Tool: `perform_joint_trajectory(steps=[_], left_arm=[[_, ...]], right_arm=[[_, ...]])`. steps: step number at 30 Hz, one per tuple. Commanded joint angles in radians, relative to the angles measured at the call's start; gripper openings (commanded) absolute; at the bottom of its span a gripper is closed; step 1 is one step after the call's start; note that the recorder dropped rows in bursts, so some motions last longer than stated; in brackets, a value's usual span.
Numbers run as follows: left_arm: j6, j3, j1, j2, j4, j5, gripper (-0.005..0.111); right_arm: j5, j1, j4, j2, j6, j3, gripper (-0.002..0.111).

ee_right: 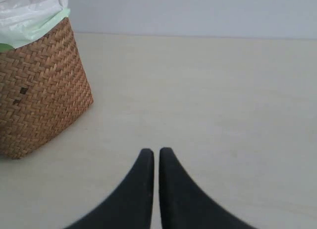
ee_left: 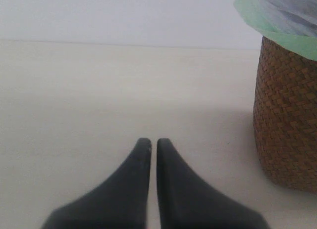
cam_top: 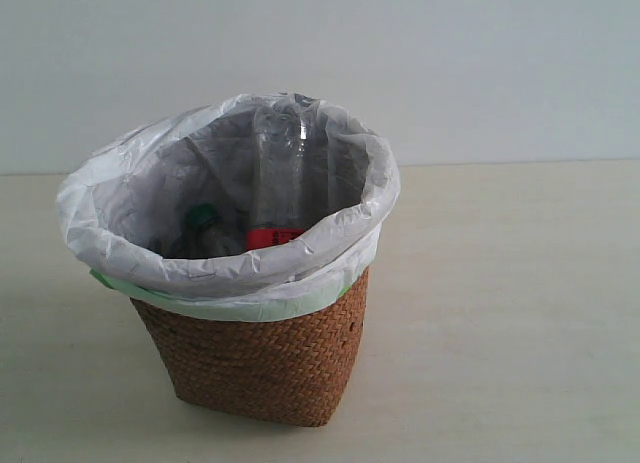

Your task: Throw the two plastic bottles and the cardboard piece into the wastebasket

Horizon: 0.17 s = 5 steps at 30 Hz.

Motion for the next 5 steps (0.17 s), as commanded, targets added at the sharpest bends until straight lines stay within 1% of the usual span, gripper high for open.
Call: perform_joint_trajectory(steps=[1,5], left_arm=[[0.005,0.004,0.003,-0.004,0.003,0.001,0.004],[0.005,0.004,0.003,-0.004,0.003,0.001,0.004]], right_arm=[[-0.008,0.001,-0.001,-0.004,-0.007,0.0,0.001],[-0.008,0.001,-0.001,-0.004,-0.007,0.0,0.001]])
